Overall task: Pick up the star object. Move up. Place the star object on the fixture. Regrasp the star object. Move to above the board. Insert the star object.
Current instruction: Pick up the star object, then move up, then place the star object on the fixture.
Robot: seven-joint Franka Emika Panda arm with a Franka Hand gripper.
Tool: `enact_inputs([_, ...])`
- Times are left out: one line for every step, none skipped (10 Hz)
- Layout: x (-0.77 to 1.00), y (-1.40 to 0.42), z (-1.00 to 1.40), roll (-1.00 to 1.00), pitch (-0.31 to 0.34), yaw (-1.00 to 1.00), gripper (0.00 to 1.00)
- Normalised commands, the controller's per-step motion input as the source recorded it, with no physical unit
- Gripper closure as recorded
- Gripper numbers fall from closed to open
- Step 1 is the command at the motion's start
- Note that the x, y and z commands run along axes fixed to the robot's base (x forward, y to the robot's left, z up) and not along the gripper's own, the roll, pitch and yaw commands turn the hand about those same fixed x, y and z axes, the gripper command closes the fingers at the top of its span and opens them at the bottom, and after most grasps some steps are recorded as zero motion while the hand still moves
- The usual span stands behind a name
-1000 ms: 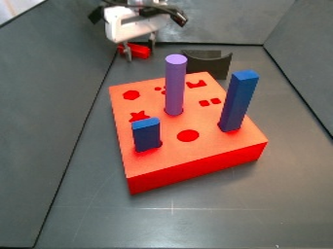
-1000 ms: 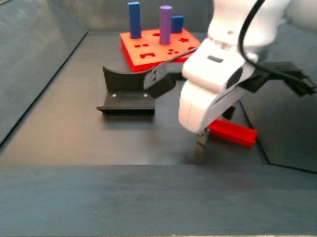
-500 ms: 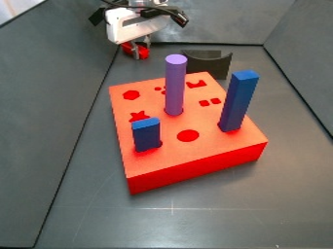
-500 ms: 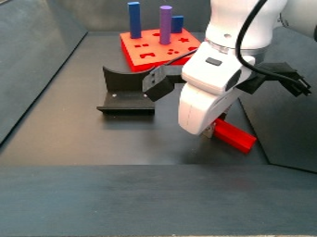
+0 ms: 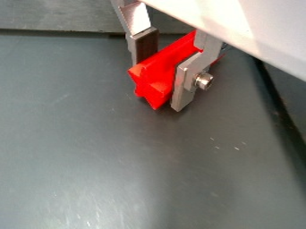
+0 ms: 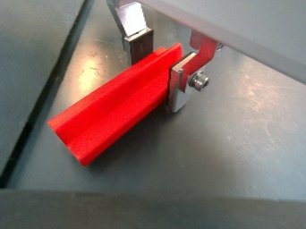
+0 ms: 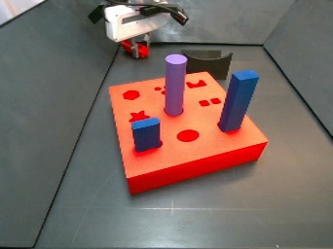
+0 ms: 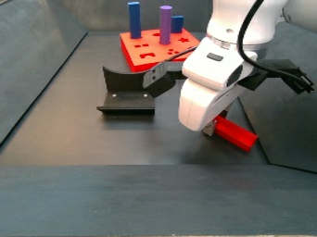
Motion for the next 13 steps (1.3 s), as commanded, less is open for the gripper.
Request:
enact_inputs([0.00,0.00,0.00,0.00,0.000,0.00,1.00])
enact_inputs([0.00,0.00,0.00,0.00,0.000,0.00,1.00])
enact_inputs([0.00,0.00,0.00,0.00,0.000,0.00,1.00])
enact_inputs([0.00,0.00,0.83,0.00,0.000,0.00,1.00])
enact_inputs([-0.07,0.06,0.75,0.00,0.045,-0.01,1.00])
enact_inputs([-0.05,0.05,0.61,-0.01,0.064,-0.02,1.00])
enact_inputs([-0.03,0.04,0.48,-0.01,0.069,-0.02,1.00])
enact_inputs([-0.03,0.02,0.28,-0.01,0.062,-0.02,1.00])
enact_inputs([-0.03,0.02,0.17,-0.01,0.054,-0.02,1.00])
enact_inputs([0.00,0.00,1.00,0.00,0.000,0.00,1.00])
enact_inputs([-0.01,0.00,1.00,-0.01,0.018,0.00,1.00])
enact_inputs([-0.01,-0.01,1.00,-0.01,0.025,0.00,1.00])
enact_inputs([-0.02,-0.01,1.00,-0.01,0.025,0.00,1.00])
